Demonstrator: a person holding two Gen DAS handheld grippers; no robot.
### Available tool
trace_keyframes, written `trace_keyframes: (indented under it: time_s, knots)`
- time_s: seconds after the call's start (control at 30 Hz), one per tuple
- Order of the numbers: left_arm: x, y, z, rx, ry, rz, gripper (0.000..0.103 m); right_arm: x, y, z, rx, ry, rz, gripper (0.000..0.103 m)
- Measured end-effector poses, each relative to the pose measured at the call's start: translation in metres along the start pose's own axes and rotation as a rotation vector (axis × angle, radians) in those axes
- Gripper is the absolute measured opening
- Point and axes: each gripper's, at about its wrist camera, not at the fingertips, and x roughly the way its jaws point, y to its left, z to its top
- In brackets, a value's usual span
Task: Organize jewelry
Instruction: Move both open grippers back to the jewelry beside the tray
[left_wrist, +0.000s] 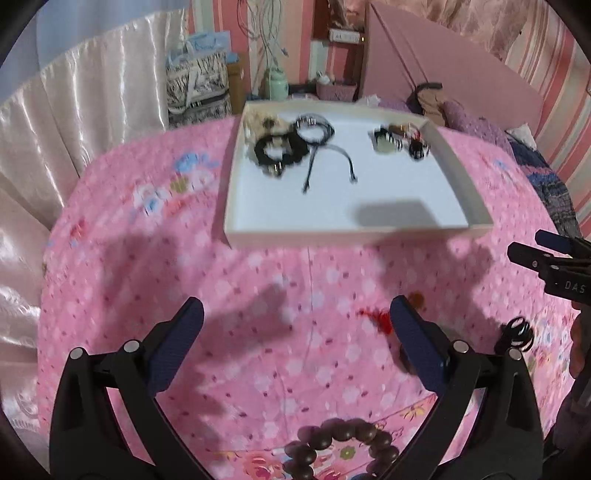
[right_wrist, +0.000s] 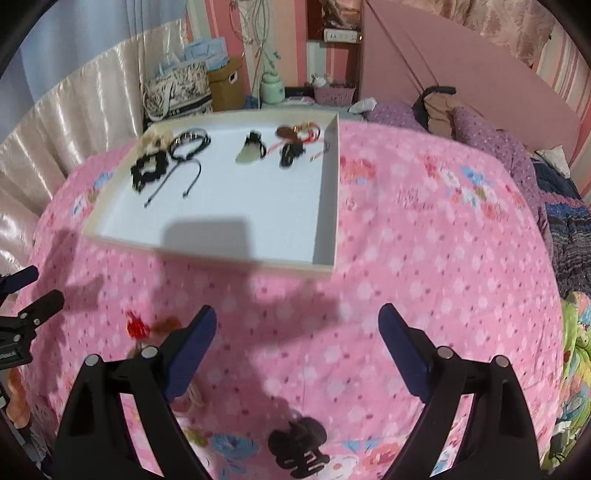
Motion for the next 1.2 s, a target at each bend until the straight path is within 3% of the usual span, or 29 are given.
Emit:
trace_keyframes:
  time_s: [0.2, 0.43, 0.7, 0.77, 0.83, 0.97, 1.03, 1.13, 1.2]
  knots:
    - [0.013, 0.007, -0.013, -0.033, 0.054, -0.034, 0.1, 0.001, -0.009, -0.015, 0.007, 0.031, -0.029, 0.089]
    - [0.007, 0.006, -0.018, -0.055, 0.05, -0.05, 0.1, -0.01, -0.013, -0.033, -0.018, 0.036, -0.063, 0.089]
    - [0.015, -0.011, -0.017, -0.007, 0.106, -0.064, 0.098, -0.012, -0.018, -0.055, -0.069, 0.103, -0.059, 0.089]
    - [0.022, -0.013, -0.015, -0.003, 0.136, -0.063, 0.095, -0.012, -0.018, -0.056, -0.087, 0.129, -0.056, 0.089]
    - [0.03, -0.014, -0.012, 0.002, 0.163, -0.06, 0.086, -0.012, -0.018, -0.057, -0.101, 0.147, -0.052, 0.089]
    - [0.05, -0.017, -0.008, 0.003, 0.214, -0.082, 0.08, -0.004, -0.015, -0.062, -0.132, 0.188, -0.05, 0.088]
    - [0.056, -0.018, -0.006, -0.003, 0.231, -0.1, 0.07, 0.001, -0.015, -0.065, -0.135, 0.209, -0.033, 0.088]
    - [0.061, -0.023, -0.005, 0.007, 0.244, -0.119, 0.066, 0.005, -0.01, -0.07, -0.158, 0.227, -0.048, 0.087]
    - [0.06, -0.03, -0.004, 0.028, 0.235, -0.124, 0.066, 0.005, -0.006, -0.072, -0.179, 0.23, -0.051, 0.08]
